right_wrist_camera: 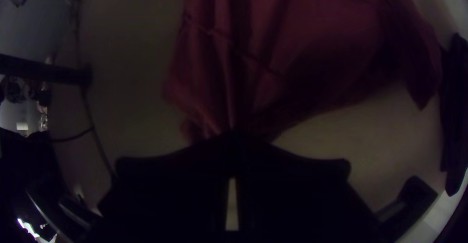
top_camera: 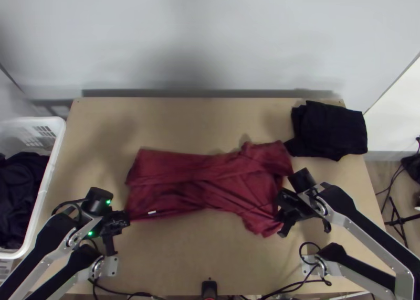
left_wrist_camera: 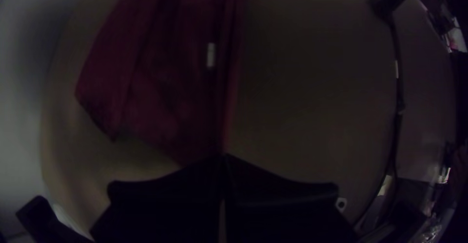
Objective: Fold the t-shirt
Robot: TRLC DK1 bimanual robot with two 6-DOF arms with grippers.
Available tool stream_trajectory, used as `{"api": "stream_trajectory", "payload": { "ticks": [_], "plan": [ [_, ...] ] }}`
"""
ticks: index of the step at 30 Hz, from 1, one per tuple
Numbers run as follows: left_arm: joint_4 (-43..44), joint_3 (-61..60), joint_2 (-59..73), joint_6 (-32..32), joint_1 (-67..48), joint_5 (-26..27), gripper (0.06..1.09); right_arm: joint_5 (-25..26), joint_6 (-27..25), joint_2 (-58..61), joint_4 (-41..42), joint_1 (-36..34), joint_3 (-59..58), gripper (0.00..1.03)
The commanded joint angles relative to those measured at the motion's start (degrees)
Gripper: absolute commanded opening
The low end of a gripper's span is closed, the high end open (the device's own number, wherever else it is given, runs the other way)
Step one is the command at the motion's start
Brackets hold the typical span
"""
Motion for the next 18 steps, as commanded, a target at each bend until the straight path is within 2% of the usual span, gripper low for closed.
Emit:
{"api": "stream_trajectory", "payload": {
  "ticks": [1,7,18],
  "plan": [
    [-0.1,1.6,1.9,0.2,0.5,1.8,0.10,-1.1,-1.1,0.9,-1.8,1.6,1.2,0.03],
    [7.8,7.3,11.5,0.0,3.4,2.0,0.10,-1.1,-2.8,6.7,0.4,-6.3,7.9,0.03],
    [16.4,13.7,27.7,2.4,12.0,4.1,0.10,-2.2,-2.9,19.1,2.1,-14.9,19.7,0.03]
  ]
}}
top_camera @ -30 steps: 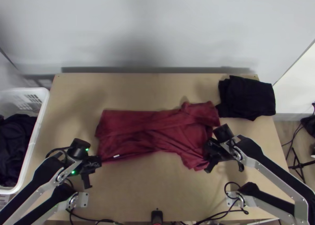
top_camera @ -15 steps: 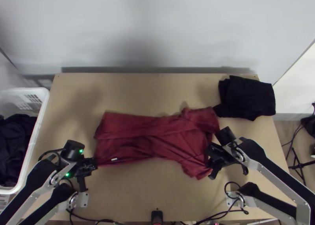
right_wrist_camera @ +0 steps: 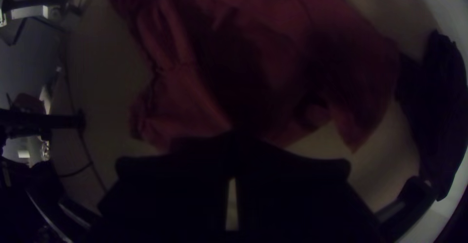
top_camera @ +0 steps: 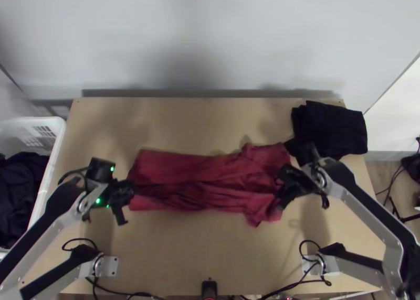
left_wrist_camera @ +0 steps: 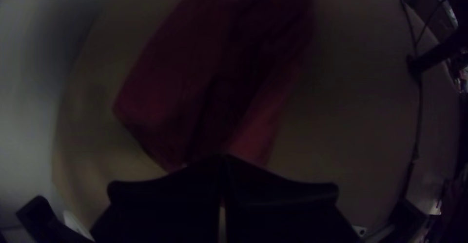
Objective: Fold the t-shirt
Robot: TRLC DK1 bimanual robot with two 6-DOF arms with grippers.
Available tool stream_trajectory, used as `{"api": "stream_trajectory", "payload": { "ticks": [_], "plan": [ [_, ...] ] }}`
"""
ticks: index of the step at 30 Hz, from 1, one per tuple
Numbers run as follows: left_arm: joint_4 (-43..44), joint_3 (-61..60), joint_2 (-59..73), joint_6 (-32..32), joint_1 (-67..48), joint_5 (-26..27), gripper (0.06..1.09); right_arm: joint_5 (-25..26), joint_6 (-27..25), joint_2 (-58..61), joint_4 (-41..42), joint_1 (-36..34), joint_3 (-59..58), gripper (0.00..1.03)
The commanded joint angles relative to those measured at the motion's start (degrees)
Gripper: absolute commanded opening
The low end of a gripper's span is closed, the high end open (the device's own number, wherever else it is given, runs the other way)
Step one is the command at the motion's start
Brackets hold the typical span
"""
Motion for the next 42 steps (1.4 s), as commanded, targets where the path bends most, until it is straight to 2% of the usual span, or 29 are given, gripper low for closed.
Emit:
{"api": "stream_trajectory", "payload": {
  "ticks": [1,13,19,27,42],
  "plan": [
    [5.1,2.6,9.6,1.3,4.4,1.0,0.10,-1.0,0.1,7.7,0.7,-5.2,7.5,0.03],
    [7.8,3.4,11.3,6.2,13.1,1.2,0.10,-1.2,-0.4,13.3,1.9,-11.6,12.6,0.03],
    [8.7,1.8,11.4,3.7,9.4,1.5,0.10,-1.2,0.5,15.4,3.5,-9.1,12.3,0.03],
    [11.8,2.4,14.5,-0.4,4.1,1.0,0.10,-1.1,1.6,20.6,8.1,-9.3,12.3,0.03],
    [14.9,4.2,20.5,-1.2,6.7,-0.7,0.10,-1.0,2.7,24.0,9.7,-12.6,15.0,0.03]
  ]
}}
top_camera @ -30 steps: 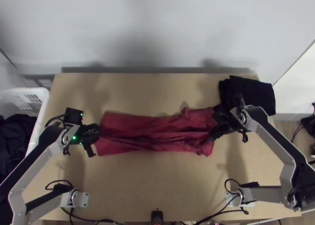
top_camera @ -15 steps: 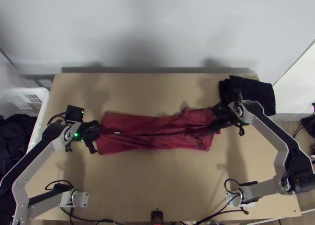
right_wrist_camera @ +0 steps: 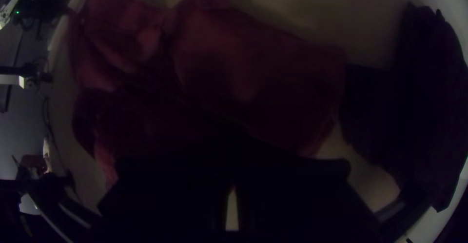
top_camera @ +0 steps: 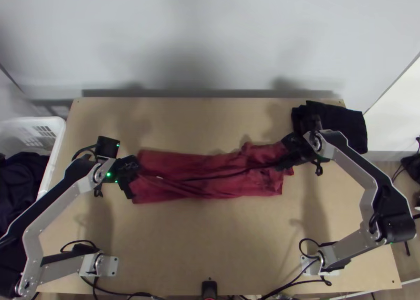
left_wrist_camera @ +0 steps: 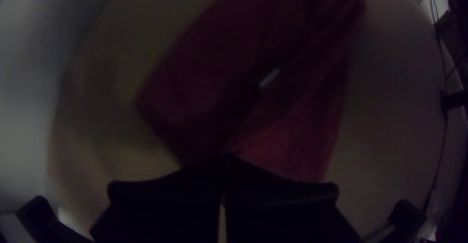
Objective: Fold the t-shirt
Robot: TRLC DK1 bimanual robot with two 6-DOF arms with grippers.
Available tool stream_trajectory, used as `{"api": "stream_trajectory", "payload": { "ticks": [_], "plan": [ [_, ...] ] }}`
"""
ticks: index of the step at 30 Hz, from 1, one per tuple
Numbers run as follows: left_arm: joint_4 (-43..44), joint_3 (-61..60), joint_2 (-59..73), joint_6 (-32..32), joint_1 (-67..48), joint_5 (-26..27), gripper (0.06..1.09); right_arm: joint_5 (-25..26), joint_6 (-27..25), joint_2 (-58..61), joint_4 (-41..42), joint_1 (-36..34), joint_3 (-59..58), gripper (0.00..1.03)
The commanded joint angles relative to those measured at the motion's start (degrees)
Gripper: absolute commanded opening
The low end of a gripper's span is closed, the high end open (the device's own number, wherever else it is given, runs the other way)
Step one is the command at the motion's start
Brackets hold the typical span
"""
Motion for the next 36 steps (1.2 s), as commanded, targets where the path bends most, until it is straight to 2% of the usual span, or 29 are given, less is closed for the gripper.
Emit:
{"api": "stream_trajectory", "payload": {
  "ticks": [1,6,7,9,11,13,14,15,18,27,30,33,34,36],
  "plan": [
    [2.0,-0.4,3.0,-0.9,0.6,-0.2,0.10,0.2,0.3,2.0,0.8,-1.2,0.6,0.03],
    [3.2,-0.5,5.0,-2.7,1.4,-0.2,0.11,0.2,0.8,2.5,1.1,-1.1,1.1,0.04],
    [3.2,-0.5,5.0,-3.0,1.2,-0.2,0.17,0.1,1.2,2.5,1.2,-1.1,1.1,0.11],
    [3.1,-0.3,4.9,-3.7,0.9,-0.2,0.37,0.1,1.8,2.3,1.1,-1.0,1.2,0.35],
    [3.1,-0.1,4.6,-4.4,0.8,-0.2,0.56,0.1,1.8,1.9,1.1,-1.0,1.3,0.45],
    [3.2,0.1,4.5,-5.3,0.9,-0.2,0.82,0.1,2.1,1.2,1.1,-1.1,1.6,0.55],
    [3.2,0.3,4.5,-5.6,1.3,-0.2,0.98,0.1,2.3,0.9,1.1,-1.2,2.0,0.60],
    [3.2,0.7,4.4,-6.1,1.8,-0.3,1.05,0.1,2.8,0.5,1.1,-1.5,2.7,0.65],
    [3.7,1.3,3.0,-7.4,3.5,-0.2,1.05,0.1,3.7,-1.1,1.1,-2.1,4.2,0.81],
    [3.8,3.2,-1.2,-8.3,6.4,-0.2,1.05,0.2,4.5,-8.0,-1.2,-1.9,5.9,0.82],
    [0.0,5.4,-1.6,-8.5,5.0,0.2,1.04,0.2,4.5,-10.7,-4.6,-0.7,5.8,0.82],
    [-4.6,5.9,-1.9,-8.4,0.7,0.5,1.01,0.2,4.5,-13.2,-8.8,1.6,5.6,0.81],
    [-5.5,5.7,-1.9,-8.4,-0.7,0.5,0.97,0.2,4.5,-13.8,-9.9,2.1,5.4,0.78],
    [-6.5,5.3,-1.7,-8.8,-2.7,0.5,0.95,0.2,4.5,-15.2,-11.9,3.3,5.1,0.62]
  ]
}}
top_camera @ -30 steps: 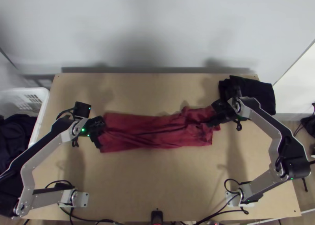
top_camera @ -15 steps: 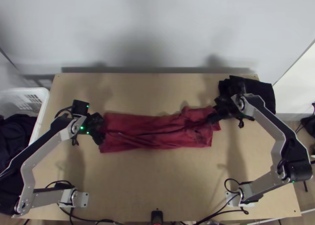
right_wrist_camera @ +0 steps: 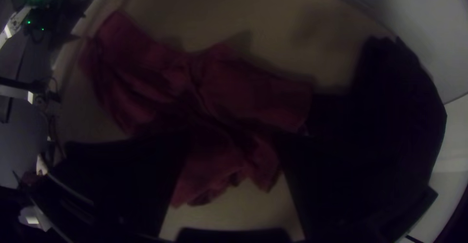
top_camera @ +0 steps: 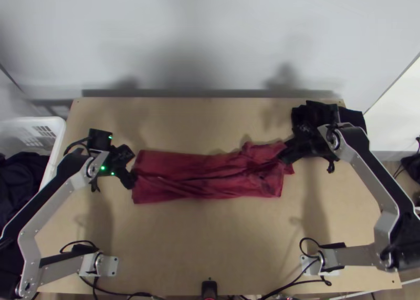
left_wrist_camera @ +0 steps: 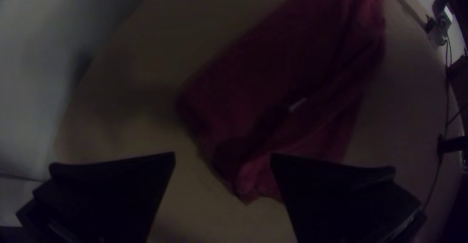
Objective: Fold the t-shirt
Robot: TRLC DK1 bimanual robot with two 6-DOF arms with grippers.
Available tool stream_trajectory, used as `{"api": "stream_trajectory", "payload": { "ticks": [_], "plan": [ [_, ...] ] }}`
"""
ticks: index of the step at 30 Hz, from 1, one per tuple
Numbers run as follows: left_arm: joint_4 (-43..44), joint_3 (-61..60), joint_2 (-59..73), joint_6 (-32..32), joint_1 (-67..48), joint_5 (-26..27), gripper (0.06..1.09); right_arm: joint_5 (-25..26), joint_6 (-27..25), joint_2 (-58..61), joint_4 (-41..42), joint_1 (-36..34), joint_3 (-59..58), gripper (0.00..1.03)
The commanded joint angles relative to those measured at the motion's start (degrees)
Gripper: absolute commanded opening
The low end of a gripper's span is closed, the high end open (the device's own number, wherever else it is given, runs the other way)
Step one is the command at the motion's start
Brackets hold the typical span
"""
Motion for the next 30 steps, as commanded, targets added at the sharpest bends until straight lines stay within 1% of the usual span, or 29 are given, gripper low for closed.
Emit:
{"api": "stream_trajectory", "payload": {
  "ticks": [1,2,4,5,6,7,9,12,13,14,15,19,24,27,30],
  "plan": [
    [-5.3,0.7,-0.6,-0.9,-6.1,0.5,0.92,0.0,0.0,-5.5,-6.9,3.7,-0.5,0.56],
    [-5.4,0.7,-0.5,-1.5,-7.0,0.6,0.91,0.0,0.0,-6.2,-7.4,4.3,-0.9,0.52],
    [-5.9,0.9,-0.6,-3.0,-8.6,1.0,0.91,0.0,-0.2,-7.2,-8.0,5.2,-2.3,0.40],
    [-6.9,1.0,-0.7,-3.2,-9.1,1.9,0.86,-0.1,-0.1,-7.4,-8.5,5.8,-3.0,0.34],
    [-7.6,1.0,-0.6,-3.6,-9.2,3.6,0.79,-0.1,0.1,-7.6,-8.6,6.6,-3.9,0.28],
    [-8.2,1.0,-0.5,-4.1,-9.2,4.6,0.76,-0.1,0.1,-7.8,-8.7,7.5,-5.1,0.22],
    [-9.0,0.6,-0.1,-4.8,-9.2,5.8,0.73,-0.2,0.5,-8.3,-8.7,9.5,-7.1,0.21],
    [-9.3,-0.1,-0.1,-6.2,-9.4,6.8,0.73,-1.2,1.2,-9.0,-8.8,13.9,-9.5,0.21],
    [-9.6,-0.1,-0.1,-6.6,-9.8,7.3,0.73,-1.7,1.3,-9.0,-9.0,15.6,-10.3,0.19],
    [-9.7,-0.2,-0.2,-6.7,-10.1,7.4,0.73,-1.7,1.4,-8.9,-8.9,17.0,-10.9,0.09],
    [-9.7,-0.2,-0.2,-7.1,-10.2,7.6,0.73,-1.8,1.6,-8.7,-8.9,18.0,-11.3,0.03],
    [-9.2,-0.1,1.1,-7.8,-10.2,7.7,0.73,-2.3,1.8,-6.9,-8.3,20.1,-12.5,0.03],
    [-9.0,-0.1,1.4,-8.7,-10.3,7.7,0.73,-3.3,0.7,-3.1,-7.3,22.0,-14.2,0.03],
    [-9.1,-0.5,1.3,-8.7,-10.1,7.7,0.73,-3.4,-0.6,0.4,-4.8,21.7,-14.6,0.03],
    [-9.1,-0.6,1.0,-8.8,-9.7,7.7,0.73,-3.4,-2.5,5.5,-1.7,19.5,-13.4,0.03]
  ]
}}
